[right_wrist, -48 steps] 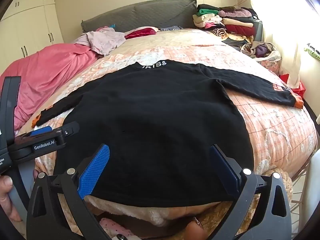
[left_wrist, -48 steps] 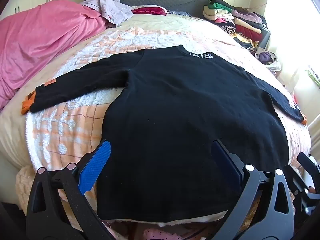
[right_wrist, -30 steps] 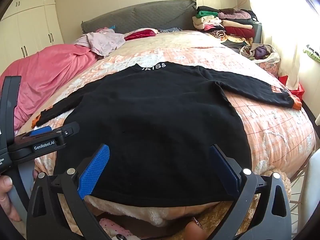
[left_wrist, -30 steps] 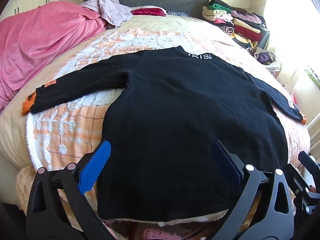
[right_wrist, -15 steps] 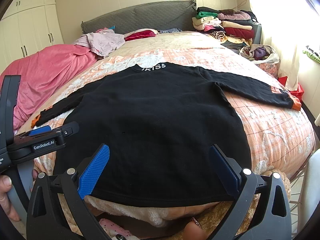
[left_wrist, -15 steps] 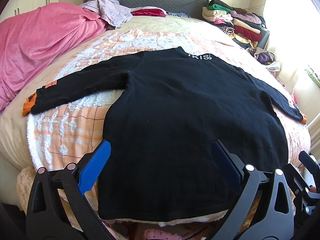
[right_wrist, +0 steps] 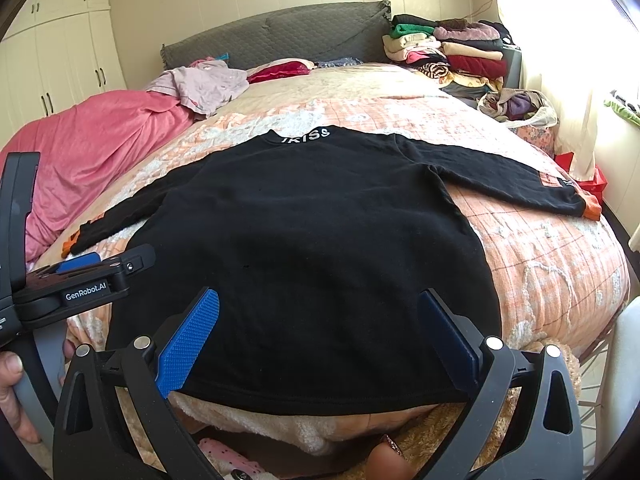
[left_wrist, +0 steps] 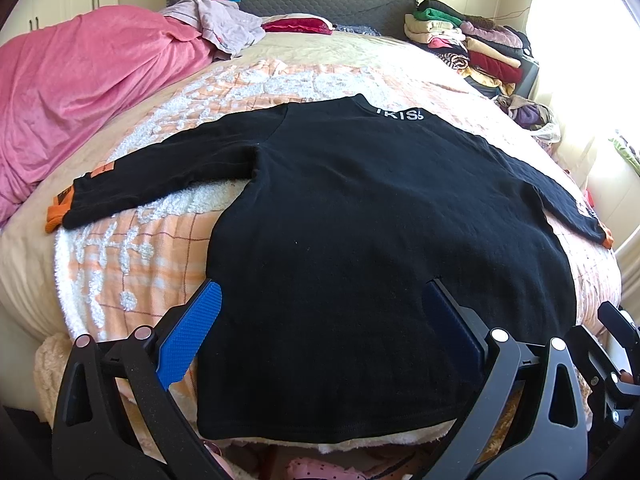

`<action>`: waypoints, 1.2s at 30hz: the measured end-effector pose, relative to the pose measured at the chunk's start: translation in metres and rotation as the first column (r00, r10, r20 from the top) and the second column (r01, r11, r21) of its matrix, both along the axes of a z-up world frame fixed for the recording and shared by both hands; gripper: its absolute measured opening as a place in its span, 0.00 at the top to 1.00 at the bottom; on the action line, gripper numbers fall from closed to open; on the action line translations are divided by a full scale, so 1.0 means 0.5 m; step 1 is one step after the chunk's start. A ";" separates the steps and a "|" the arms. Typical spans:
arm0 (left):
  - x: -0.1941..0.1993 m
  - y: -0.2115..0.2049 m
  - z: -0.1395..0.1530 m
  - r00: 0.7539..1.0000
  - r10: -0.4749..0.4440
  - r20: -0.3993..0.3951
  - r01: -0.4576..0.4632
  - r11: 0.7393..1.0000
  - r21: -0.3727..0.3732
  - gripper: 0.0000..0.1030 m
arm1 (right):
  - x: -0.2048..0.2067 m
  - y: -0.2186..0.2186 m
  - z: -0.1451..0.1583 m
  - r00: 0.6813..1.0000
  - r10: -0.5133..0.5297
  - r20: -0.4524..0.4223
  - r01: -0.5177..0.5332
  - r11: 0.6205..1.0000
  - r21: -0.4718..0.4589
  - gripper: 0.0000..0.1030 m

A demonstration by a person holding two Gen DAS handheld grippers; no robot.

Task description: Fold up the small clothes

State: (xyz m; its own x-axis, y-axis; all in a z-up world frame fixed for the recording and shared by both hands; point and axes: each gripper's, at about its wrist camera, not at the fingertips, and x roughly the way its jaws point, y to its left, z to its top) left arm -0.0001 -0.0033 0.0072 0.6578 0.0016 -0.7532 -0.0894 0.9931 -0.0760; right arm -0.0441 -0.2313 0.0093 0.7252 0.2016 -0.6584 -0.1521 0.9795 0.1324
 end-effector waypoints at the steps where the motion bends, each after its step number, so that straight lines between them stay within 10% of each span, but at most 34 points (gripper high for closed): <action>1: 0.000 0.000 0.001 1.000 0.000 0.000 0.000 1.000 0.000 0.08 | 0.000 0.000 0.000 1.000 0.001 -0.001 -0.001 1.000 -0.001 0.04; 36: 0.077 -0.026 0.006 0.999 -0.036 -0.032 0.035 0.999 -0.022 0.08 | 0.088 -0.059 0.018 0.997 -0.072 0.011 0.071 0.997 0.023 0.04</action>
State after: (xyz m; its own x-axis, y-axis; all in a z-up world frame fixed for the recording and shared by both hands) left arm 0.0383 -0.0165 0.0102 0.6321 -0.0378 -0.7739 -0.0567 0.9939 -0.0948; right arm -0.0001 -0.2609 0.0180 0.7457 0.1636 -0.6459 -0.0835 0.9847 0.1530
